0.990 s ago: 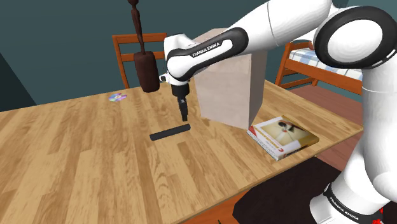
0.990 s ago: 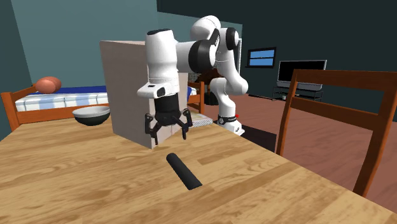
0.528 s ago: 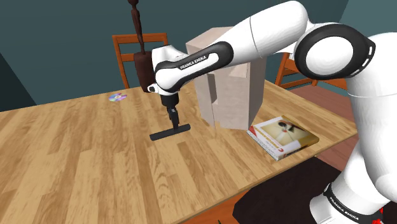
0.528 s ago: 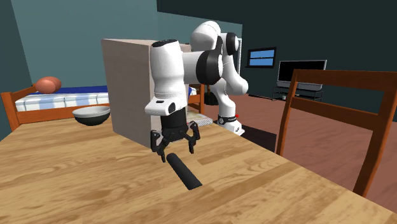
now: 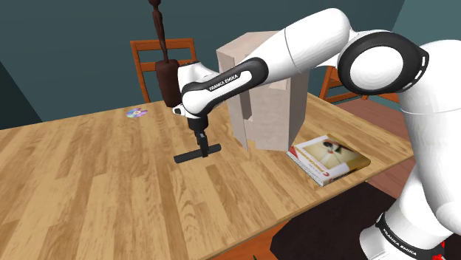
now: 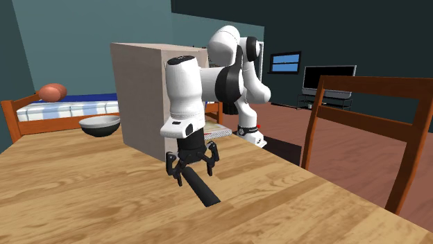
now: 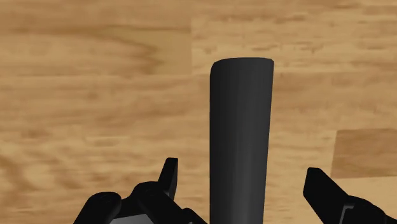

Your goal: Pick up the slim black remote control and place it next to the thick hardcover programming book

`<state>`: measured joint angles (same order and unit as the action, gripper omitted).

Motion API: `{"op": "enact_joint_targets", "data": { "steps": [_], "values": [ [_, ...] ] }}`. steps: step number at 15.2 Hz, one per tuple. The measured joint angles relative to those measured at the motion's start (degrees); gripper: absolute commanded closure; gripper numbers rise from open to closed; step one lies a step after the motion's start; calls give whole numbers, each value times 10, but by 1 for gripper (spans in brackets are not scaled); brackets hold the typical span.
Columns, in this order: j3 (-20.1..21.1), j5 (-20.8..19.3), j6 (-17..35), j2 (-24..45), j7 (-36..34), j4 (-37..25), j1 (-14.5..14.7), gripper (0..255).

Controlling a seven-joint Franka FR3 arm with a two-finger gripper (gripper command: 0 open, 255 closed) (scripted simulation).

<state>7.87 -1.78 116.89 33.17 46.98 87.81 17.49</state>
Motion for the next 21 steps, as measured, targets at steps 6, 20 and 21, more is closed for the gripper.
{"op": "enact_joint_targets", "data": {
  "steps": [6, 20, 21],
  "values": [
    [0, 0, 2, -1, 0, 0, 0, 255],
    [1, 2, -28, -14, 0, -14, 0, 255],
    [2, 2, -34, -18, -1, -16, 0, 255]
  ]
}}
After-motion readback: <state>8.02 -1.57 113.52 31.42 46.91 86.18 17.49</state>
